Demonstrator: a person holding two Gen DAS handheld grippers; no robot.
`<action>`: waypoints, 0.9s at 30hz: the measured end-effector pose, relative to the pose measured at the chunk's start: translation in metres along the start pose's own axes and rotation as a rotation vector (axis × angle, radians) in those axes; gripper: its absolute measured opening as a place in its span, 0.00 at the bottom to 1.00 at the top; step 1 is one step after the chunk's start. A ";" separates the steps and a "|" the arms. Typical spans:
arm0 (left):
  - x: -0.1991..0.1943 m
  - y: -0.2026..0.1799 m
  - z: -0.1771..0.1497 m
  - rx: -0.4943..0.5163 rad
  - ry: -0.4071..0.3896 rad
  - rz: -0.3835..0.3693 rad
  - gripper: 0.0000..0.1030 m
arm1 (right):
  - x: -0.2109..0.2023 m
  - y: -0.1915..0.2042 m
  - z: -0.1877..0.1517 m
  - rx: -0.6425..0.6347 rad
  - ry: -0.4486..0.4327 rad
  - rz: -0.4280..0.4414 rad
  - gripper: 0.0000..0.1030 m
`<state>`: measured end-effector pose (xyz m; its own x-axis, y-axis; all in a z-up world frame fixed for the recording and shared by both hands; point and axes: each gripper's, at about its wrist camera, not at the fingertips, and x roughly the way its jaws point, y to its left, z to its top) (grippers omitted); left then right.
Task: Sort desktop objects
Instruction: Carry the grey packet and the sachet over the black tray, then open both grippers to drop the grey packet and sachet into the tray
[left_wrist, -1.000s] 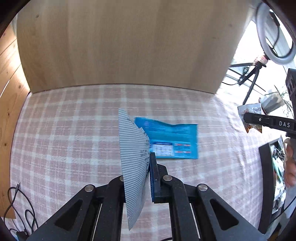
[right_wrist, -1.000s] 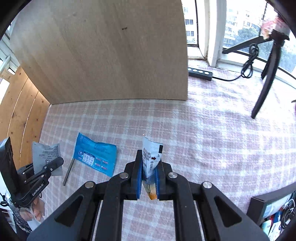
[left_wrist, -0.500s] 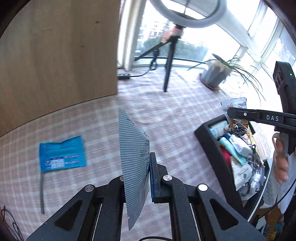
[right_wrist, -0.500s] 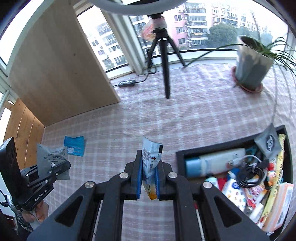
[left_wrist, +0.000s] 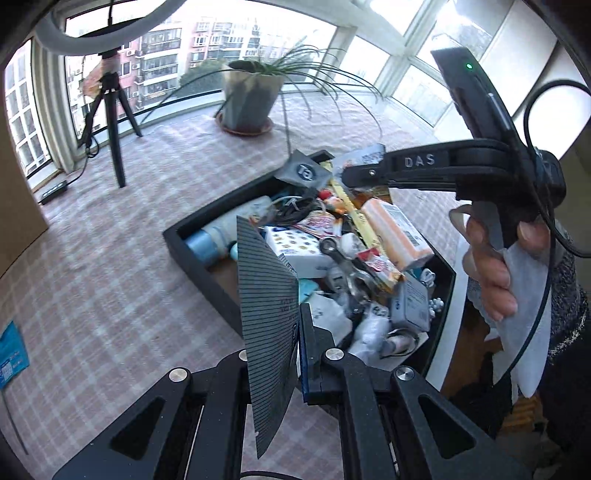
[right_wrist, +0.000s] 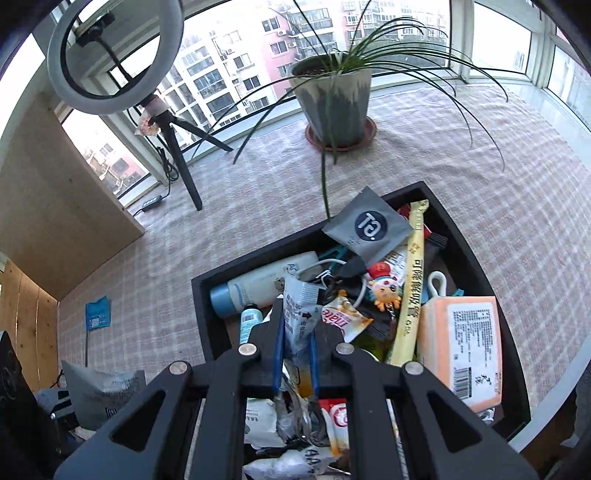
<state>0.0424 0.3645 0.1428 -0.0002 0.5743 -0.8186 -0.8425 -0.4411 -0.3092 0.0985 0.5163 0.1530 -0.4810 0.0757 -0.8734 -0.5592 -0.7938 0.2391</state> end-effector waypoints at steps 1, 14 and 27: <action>0.003 -0.010 -0.001 0.015 0.008 -0.010 0.06 | -0.001 -0.006 -0.001 0.012 0.000 -0.004 0.11; 0.040 -0.100 0.018 0.173 0.045 -0.087 0.06 | -0.015 -0.048 0.000 0.074 -0.015 -0.045 0.11; 0.050 -0.097 0.025 0.151 0.062 -0.065 0.57 | -0.021 -0.065 0.002 0.113 -0.017 -0.058 0.34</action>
<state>0.1101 0.4536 0.1436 0.0865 0.5527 -0.8289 -0.9112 -0.2926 -0.2902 0.1435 0.5678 0.1569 -0.4567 0.1301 -0.8801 -0.6580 -0.7152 0.2358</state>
